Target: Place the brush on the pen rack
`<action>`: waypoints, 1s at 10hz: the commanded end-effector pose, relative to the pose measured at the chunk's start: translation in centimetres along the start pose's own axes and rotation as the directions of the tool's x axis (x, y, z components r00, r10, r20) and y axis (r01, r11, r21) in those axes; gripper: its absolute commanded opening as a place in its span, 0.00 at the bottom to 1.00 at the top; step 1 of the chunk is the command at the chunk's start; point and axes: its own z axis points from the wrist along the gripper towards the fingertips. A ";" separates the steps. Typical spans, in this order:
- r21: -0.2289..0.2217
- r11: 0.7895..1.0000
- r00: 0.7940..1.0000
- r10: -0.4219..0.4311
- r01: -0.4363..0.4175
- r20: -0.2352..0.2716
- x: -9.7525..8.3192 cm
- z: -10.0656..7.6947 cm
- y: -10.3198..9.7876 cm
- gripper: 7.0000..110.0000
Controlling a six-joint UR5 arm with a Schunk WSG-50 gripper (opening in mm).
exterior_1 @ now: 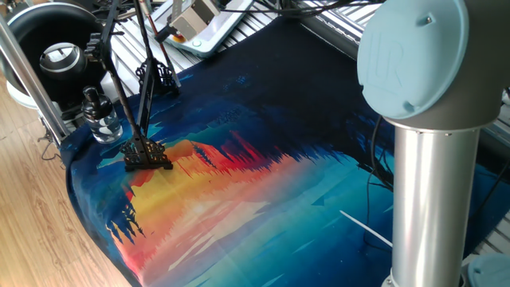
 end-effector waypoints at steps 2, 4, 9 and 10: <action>0.006 1.000 0.999 -0.007 0.007 0.036 -1.3 0.7 -0.2 0.00; 0.006 1.000 0.999 -0.009 0.009 0.044 -1.6 1.0 -0.2 0.00; -0.028 0.998 0.996 -0.055 0.057 0.072 -2.1 0.7 0.7 0.15; -0.036 0.998 0.996 -0.055 0.057 0.074 -2.2 0.6 0.9 0.15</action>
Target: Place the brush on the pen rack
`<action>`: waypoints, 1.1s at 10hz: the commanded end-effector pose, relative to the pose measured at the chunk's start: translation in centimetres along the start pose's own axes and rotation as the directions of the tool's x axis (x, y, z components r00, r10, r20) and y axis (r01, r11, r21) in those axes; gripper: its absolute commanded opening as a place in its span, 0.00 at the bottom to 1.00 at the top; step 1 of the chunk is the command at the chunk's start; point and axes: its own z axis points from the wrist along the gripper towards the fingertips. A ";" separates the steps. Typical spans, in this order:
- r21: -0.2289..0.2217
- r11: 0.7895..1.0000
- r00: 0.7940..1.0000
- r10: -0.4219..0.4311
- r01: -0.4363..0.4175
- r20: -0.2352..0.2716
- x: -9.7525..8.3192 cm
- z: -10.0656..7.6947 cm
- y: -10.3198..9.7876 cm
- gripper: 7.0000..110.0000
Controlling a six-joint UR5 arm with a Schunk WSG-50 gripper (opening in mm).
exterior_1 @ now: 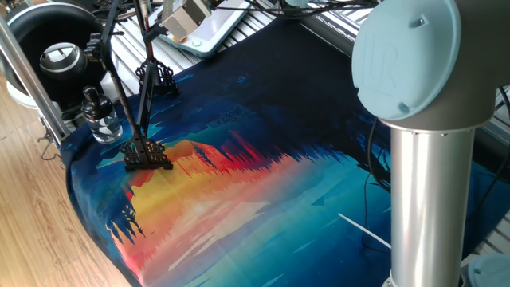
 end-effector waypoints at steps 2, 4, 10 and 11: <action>-0.016 1.000 1.000 -0.003 0.003 -0.006 0.2 -0.7 0.1 0.15; -0.026 1.000 0.997 0.015 -0.017 -0.070 2.1 -2.1 0.2 0.15; 0.073 0.983 0.882 0.181 -0.166 -0.435 11.6 -5.6 -0.2 0.36; 0.155 0.964 0.826 0.266 -0.217 -0.497 13.5 -6.5 -1.0 0.36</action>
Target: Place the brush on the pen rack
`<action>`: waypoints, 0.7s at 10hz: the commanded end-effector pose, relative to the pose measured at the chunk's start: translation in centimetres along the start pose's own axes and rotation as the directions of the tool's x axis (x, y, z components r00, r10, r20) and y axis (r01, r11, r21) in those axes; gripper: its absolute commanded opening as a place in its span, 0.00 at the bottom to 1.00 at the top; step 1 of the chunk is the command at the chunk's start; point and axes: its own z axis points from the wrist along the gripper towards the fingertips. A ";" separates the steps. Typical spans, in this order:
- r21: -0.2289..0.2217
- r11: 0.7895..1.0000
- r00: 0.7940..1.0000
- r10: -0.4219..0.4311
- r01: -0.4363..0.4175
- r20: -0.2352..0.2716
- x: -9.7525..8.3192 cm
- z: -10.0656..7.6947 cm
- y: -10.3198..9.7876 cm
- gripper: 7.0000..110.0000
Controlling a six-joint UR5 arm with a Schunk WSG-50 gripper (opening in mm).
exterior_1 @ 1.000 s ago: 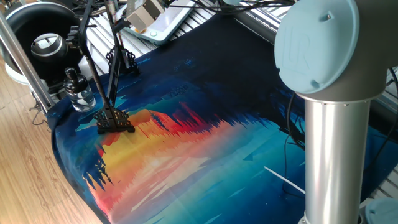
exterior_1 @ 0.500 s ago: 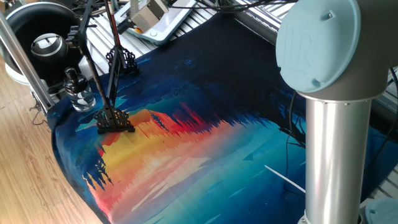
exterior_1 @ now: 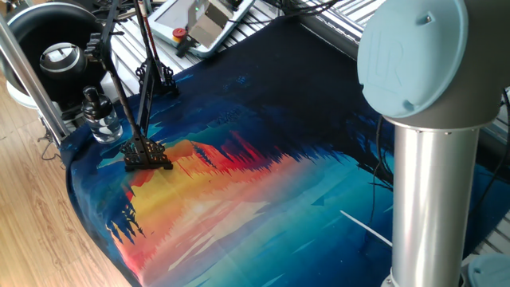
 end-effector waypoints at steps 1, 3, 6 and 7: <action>0.144 0.971 0.950 0.221 -0.192 -0.220 5.6 -1.0 -2.6 0.36; 0.354 0.845 0.805 0.509 -0.400 -0.304 9.2 -3.4 -4.3 0.15; 0.626 0.445 0.481 0.868 -0.640 -0.125 13.2 -6.9 -5.8 0.15; 0.632 0.334 0.348 0.931 -0.699 -0.108 13.9 -7.1 -4.4 0.15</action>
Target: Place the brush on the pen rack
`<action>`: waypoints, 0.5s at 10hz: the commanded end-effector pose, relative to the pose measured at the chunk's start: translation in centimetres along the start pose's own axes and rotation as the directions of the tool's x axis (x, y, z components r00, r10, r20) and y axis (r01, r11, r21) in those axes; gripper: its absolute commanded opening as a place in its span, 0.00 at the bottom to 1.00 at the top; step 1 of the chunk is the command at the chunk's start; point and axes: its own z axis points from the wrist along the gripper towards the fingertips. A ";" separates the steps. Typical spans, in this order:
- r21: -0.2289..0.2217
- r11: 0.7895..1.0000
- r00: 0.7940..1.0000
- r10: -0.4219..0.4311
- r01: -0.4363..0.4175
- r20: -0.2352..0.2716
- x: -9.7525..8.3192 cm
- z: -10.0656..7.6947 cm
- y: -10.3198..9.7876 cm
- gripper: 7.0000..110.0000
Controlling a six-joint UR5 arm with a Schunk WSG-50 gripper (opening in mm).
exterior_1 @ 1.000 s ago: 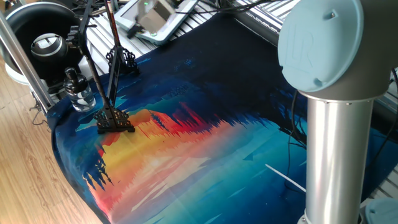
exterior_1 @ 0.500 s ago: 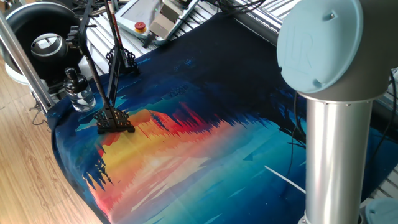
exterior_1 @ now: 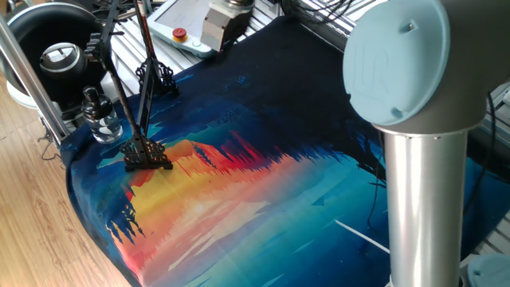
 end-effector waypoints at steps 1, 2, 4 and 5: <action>0.063 0.898 0.894 0.440 -0.436 -0.086 1.9 -0.6 -1.4 0.00; 0.069 0.874 0.869 0.486 -0.481 -0.090 1.7 -0.3 -1.5 0.00; 0.177 0.804 0.814 0.580 -0.567 -0.025 1.3 0.3 -4.4 0.00; 0.107 0.810 0.813 0.582 -0.577 -0.022 0.0 1.1 -3.7 0.00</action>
